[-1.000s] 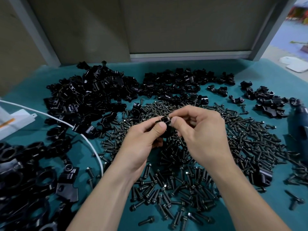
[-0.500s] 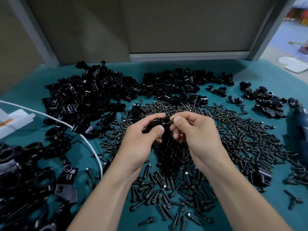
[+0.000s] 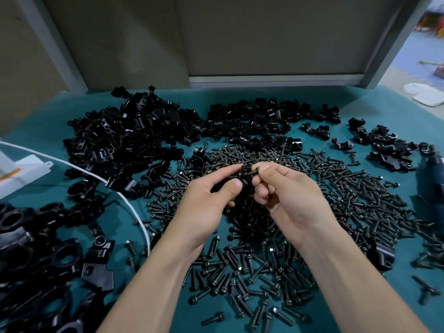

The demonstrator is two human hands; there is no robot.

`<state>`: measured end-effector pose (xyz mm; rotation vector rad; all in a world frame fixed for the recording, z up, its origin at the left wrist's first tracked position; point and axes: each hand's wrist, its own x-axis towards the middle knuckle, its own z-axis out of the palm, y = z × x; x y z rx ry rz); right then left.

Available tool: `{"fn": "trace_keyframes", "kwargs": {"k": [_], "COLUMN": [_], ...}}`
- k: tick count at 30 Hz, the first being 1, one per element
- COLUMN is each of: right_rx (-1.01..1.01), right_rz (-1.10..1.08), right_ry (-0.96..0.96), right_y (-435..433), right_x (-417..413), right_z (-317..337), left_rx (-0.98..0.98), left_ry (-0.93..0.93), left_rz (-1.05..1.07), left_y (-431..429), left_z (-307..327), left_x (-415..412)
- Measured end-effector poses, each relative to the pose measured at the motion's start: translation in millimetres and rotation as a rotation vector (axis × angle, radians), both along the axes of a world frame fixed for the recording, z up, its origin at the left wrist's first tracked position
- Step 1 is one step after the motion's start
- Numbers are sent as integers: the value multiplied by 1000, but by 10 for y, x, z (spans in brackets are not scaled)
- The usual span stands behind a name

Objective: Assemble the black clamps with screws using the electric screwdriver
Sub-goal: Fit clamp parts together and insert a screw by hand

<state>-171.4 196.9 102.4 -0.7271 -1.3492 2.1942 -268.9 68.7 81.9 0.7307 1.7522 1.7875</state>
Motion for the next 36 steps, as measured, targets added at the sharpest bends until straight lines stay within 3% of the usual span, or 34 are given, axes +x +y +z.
{"fn": "trace_keyframes", "kwargs": {"k": [17, 26, 36], "right_rx": [446, 653, 932], "right_rz": [-178, -140, -123], "right_ry": [76, 50, -130], "right_y": [-177, -114, -94], "right_x": [-66, -22, 32], "right_z": [-66, -24, 26], "left_rx": [0, 103, 24], "left_ry": [-77, -275, -95], "left_rz": [3, -14, 76], "left_y": [55, 77, 63], "left_z": [-56, -47, -105], "left_x": [32, 30, 41]}}
